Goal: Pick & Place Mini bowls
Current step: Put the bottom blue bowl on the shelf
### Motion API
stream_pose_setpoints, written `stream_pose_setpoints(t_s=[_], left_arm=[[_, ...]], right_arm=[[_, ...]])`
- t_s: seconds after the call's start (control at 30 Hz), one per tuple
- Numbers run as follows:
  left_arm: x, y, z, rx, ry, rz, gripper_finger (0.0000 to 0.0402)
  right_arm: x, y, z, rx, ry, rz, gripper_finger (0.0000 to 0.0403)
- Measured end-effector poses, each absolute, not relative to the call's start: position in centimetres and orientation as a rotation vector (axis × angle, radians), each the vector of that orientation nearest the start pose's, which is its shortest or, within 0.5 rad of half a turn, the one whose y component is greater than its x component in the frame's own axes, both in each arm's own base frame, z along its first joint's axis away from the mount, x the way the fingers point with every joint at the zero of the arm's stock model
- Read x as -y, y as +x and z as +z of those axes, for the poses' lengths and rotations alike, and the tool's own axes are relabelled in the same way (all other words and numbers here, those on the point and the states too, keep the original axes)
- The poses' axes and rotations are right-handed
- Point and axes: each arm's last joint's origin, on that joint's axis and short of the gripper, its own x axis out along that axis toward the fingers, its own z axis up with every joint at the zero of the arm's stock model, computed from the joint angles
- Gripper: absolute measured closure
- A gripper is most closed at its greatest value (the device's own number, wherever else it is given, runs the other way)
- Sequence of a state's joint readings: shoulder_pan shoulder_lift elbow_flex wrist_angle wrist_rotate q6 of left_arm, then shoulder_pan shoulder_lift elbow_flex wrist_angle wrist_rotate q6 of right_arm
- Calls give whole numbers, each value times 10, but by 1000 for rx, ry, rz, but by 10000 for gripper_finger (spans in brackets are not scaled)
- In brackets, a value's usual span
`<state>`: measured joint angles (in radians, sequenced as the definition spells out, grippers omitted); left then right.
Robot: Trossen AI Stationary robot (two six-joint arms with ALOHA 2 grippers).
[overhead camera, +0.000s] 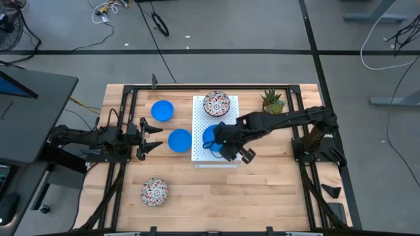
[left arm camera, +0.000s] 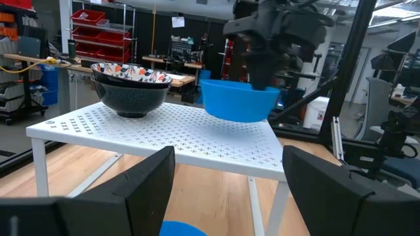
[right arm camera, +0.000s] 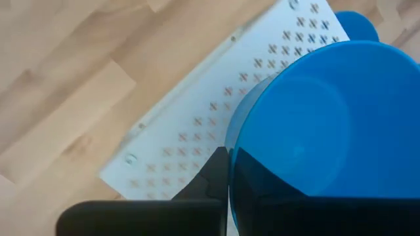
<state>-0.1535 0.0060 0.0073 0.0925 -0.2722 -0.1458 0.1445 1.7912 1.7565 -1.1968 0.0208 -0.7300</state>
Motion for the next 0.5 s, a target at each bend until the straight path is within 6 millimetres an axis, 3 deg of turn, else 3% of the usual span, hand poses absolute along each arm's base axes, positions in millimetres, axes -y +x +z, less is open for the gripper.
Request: stream_pose_setpoints(t_s=[0.23, 0.5], left_arm=[[7, 96, 174, 100, -165, 112, 113], [7, 96, 174, 100, -165, 112, 113]], right_arm=[[-37, 355, 321, -1143, -744, 547, 396], [-36, 355, 321, -1145, -743, 546, 396]])
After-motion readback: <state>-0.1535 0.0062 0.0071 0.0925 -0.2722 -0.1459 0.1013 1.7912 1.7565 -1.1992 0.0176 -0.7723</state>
